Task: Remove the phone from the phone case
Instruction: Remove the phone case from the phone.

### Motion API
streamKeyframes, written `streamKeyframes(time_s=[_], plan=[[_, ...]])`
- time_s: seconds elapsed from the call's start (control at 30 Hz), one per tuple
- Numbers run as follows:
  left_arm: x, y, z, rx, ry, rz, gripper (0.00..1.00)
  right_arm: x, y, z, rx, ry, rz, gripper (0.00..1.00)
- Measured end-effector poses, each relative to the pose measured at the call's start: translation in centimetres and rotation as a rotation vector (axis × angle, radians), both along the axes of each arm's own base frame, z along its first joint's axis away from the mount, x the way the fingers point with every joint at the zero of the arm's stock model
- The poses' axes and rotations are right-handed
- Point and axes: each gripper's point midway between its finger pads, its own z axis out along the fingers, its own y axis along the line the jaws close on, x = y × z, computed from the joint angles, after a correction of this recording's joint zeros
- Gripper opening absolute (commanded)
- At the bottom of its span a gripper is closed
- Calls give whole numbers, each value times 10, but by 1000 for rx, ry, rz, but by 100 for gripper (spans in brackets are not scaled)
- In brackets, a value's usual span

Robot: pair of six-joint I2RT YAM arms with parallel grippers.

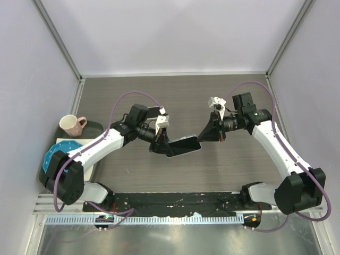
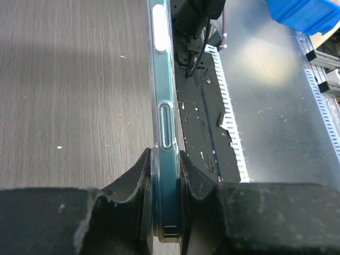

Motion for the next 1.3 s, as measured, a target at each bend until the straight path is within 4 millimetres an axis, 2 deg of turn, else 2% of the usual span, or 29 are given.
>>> streamKeyframes(time_s=[0.3,0.53,0.9,1.0,1.13,1.3], plan=[[-9,-1,12,-58,13,-60,0,-16,3,23,26,2,46,1],[-17,0,23,-103,7,-106,0,-36,6,39,53,-24,89,1],[-20,0,30,-134,2,-136,0,-40,11,53,90,41,101,1],[-20,1,32,-139,1,-138,0,-41,13,56,103,56,105,5],[-21,2,33,-144,15,-145,0,-43,17,60,116,83,119,20],[-23,2,34,-151,15,-154,0,-45,20,66,132,87,139,23]])
